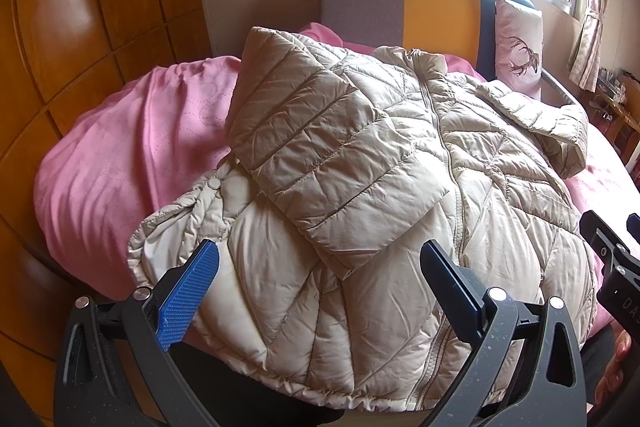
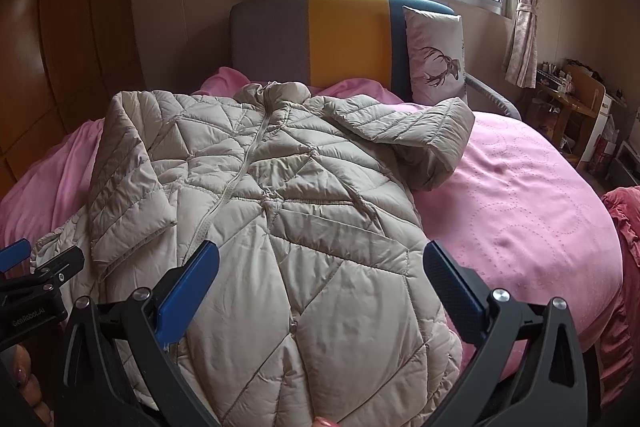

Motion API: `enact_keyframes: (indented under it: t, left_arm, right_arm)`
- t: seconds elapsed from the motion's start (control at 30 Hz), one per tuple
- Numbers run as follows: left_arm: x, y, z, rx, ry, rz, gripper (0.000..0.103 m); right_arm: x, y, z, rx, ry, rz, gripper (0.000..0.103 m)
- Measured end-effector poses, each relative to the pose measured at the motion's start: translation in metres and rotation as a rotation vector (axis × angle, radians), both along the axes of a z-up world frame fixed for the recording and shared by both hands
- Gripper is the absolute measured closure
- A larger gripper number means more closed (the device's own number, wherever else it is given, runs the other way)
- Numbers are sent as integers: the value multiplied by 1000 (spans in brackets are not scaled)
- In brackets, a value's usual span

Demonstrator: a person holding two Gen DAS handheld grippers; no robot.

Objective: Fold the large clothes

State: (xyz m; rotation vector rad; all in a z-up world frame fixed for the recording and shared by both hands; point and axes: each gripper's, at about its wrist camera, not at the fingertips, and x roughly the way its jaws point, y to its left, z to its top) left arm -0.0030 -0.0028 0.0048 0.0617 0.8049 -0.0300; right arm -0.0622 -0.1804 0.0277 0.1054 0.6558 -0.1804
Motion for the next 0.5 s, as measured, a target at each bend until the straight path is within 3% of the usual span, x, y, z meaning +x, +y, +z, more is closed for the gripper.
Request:
enact_keyframes:
  t: [0.5]
  left_arm:
    - [0, 0, -5, -3, 0, -5, 3]
  right_arm:
    - [1, -1, -1, 7, 4, 1, 2]
